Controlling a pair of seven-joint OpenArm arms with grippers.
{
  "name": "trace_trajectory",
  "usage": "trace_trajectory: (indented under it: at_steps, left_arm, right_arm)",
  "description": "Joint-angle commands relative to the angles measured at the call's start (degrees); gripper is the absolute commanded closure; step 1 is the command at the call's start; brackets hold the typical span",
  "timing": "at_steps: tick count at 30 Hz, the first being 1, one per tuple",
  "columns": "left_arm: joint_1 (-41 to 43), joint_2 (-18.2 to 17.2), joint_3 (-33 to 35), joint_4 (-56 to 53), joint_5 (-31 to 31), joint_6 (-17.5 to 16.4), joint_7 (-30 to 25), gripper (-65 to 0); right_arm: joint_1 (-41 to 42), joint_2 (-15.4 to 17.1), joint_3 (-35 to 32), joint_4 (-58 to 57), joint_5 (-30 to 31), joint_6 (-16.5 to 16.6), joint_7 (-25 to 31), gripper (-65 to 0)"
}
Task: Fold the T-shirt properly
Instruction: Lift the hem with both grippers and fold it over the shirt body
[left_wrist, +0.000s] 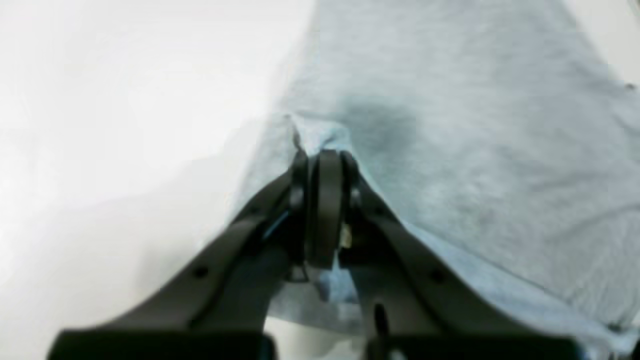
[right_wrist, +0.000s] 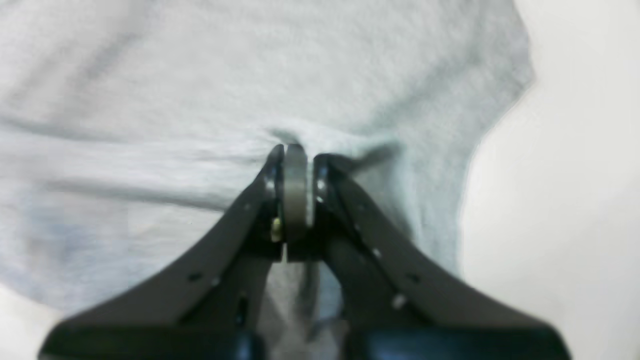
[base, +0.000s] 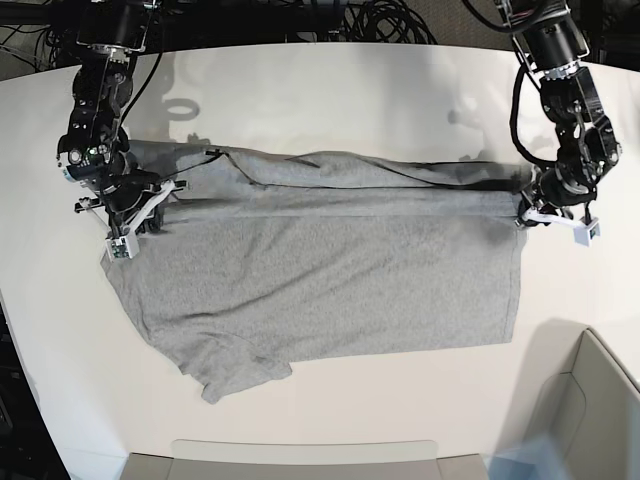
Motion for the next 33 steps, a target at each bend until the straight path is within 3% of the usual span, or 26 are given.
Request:
trace_trajectory:
  at_steps: [1, 7, 22, 24, 27, 29, 33]
  left_arm:
    - [-1.2, -1.0, -0.1, 0.1, -0.5, -0.2, -2.5, 0.0]
    - [-1.3, -2.3, 0.1, -3.3, -0.5, -0.2, -6.6, 0.0]
    - [-1.4, -2.3, 0.1, -3.3, -0.5, -0.3, -8.0, 0.0]
    - [-1.4, -2.3, 0.1, -3.1, -0.5, -0.3, -7.6, 0.0]
    - [-1.0, -2.3, 0.1, -1.6, -0.6, -0.3, -7.6, -12.8]
    - [-0.8, -2.3, 0.1, 0.1, -0.6, -0.3, -7.5, -17.9]
    - [0.5, -2.3, 0.1, 3.4, -0.7, -0.1, -7.4, -18.3]
  right_arm:
    - [1.9, 0.6, 0.3, 0.4, 0.5, -0.3, 1.7, 0.0]
    - [4.4, 0.6, 0.3, -0.5, 0.2, -0.3, 3.6, 0.0]
    - [11.7, 0.7, -0.9, -8.7, 0.2, -0.3, 3.7, 0.0]
    - [11.3, 1.5, -2.6, -8.4, 0.4, -0.3, 3.7, -6.5]
    - [10.5, 2.0, -4.5, -7.7, 0.7, -0.2, 3.7, -20.4]
    - [10.0, 2.0, -4.4, -6.1, 1.9, -0.1, 3.7, -26.5]
    - [8.1, 3.5, -2.8, -1.1, 6.6, -0.1, 3.7, -27.7]
